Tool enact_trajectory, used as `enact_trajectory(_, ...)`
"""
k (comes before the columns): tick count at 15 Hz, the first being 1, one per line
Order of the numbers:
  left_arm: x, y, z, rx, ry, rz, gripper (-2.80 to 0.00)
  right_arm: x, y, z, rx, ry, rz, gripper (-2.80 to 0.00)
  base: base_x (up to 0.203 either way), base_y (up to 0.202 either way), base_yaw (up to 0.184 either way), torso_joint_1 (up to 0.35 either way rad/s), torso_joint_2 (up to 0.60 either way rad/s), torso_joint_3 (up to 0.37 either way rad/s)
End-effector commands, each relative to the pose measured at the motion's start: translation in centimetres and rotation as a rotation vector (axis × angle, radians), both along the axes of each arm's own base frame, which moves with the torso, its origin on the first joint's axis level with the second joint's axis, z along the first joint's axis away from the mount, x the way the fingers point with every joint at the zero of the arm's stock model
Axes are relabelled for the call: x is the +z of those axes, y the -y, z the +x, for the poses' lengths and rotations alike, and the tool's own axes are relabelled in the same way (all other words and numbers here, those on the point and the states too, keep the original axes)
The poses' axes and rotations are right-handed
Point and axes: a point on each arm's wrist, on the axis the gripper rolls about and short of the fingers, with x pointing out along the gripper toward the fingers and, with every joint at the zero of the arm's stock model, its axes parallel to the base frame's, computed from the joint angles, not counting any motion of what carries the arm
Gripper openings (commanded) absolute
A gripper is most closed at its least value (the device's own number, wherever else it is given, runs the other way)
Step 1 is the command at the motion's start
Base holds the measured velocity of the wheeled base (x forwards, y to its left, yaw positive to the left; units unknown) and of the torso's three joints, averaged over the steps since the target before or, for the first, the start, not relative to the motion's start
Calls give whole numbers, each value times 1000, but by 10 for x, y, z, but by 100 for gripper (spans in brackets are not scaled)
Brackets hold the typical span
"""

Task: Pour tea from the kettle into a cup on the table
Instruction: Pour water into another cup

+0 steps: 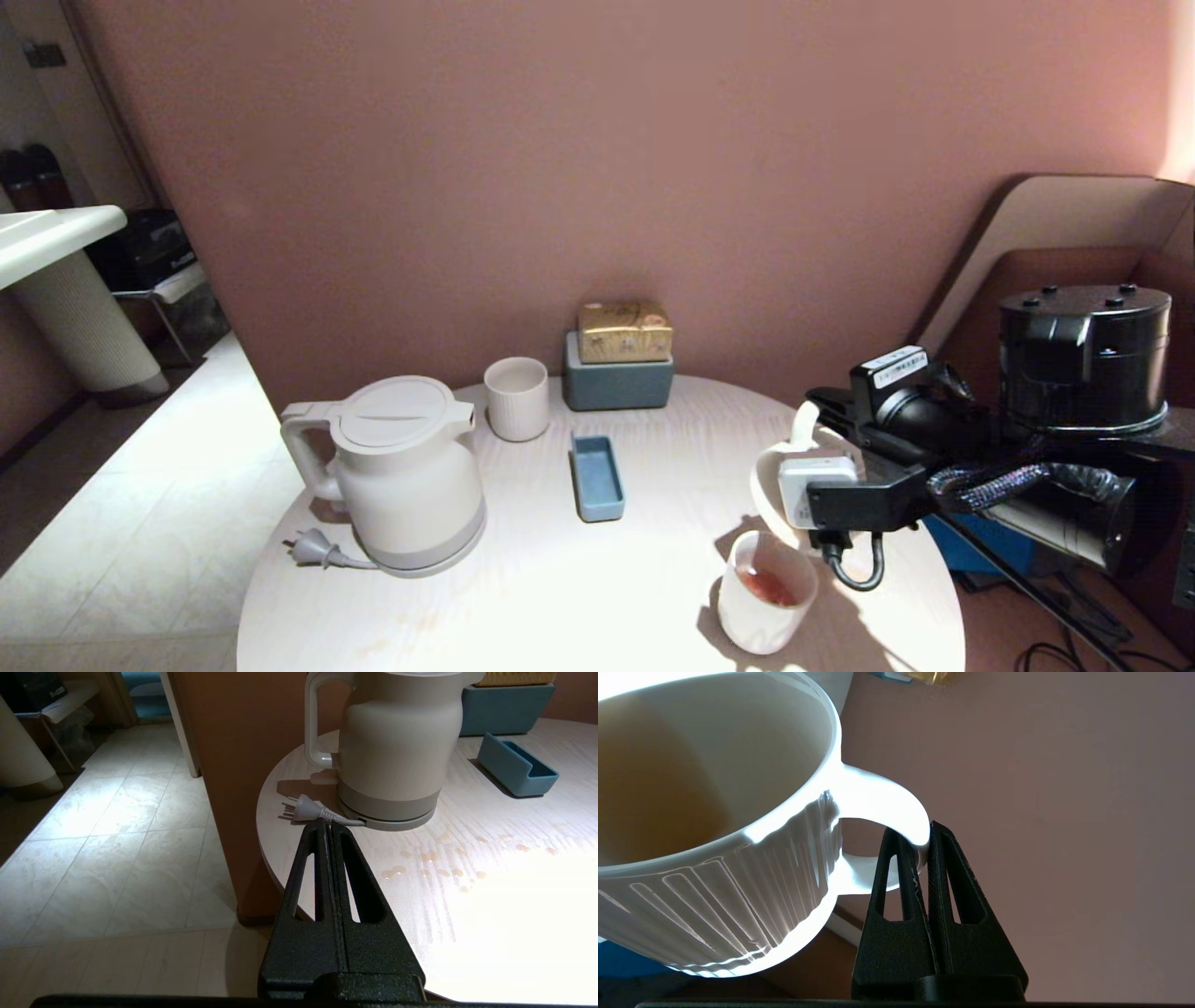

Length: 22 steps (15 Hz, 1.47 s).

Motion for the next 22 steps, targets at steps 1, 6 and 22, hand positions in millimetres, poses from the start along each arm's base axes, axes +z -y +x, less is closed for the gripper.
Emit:
enact_trajectory(1, 0, 0, 0, 0, -1, 0, -280, -1, -1, 0, 0, 3, -14, -280, 0, 0, 0, 0, 0, 0)
enact_trajectory(6, 0, 0, 0, 0, -1, 0, -280, -2, -8, -3, 11, 7, -33, -280, 0, 0, 0, 0, 0, 0)
enact_trajectory(22, 0, 0, 0, 0, -2, 0, -280, -8, -16, -11, 26, 12, -118, -280, 0, 0, 0, 0, 0, 0)
